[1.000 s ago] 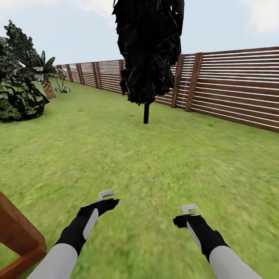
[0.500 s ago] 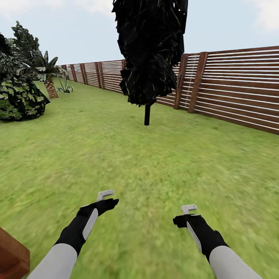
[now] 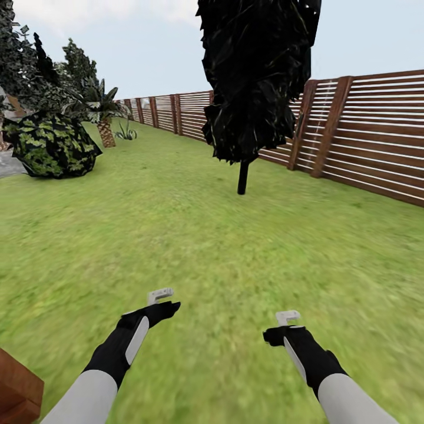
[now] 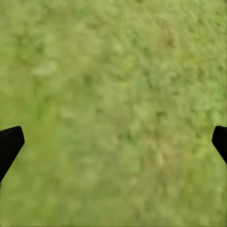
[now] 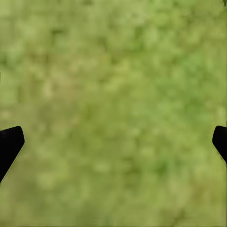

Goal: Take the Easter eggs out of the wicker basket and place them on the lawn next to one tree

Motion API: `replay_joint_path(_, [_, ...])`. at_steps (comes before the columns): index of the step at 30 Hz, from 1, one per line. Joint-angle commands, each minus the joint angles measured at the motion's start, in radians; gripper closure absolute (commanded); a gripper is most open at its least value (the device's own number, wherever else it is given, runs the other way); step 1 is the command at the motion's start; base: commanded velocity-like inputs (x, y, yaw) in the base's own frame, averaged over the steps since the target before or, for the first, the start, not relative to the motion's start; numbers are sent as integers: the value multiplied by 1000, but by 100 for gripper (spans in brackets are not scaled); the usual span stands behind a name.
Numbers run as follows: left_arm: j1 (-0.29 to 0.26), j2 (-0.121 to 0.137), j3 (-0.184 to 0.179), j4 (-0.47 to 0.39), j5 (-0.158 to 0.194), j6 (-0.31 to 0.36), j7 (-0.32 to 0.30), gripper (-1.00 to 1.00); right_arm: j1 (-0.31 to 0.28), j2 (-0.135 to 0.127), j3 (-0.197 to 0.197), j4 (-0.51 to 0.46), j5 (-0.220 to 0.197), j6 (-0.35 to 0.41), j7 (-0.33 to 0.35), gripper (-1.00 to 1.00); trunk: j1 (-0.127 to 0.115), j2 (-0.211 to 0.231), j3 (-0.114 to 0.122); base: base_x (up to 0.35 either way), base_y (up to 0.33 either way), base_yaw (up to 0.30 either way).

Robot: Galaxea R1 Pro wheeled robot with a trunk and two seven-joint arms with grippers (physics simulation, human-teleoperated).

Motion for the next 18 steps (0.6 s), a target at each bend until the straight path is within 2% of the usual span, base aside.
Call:
replay_joint_path(1, [-1,-1,3,-1,4,6,-2,-100,0,0,2,-2,9,6,0,-100,0,0,-1,274,-219,292])
replay_joint_path(18, [0,-1,3,-1,5,6,-2,-100,0,0,2,-2,10,6,-1,-100,0,0,-1,274,-220,292])
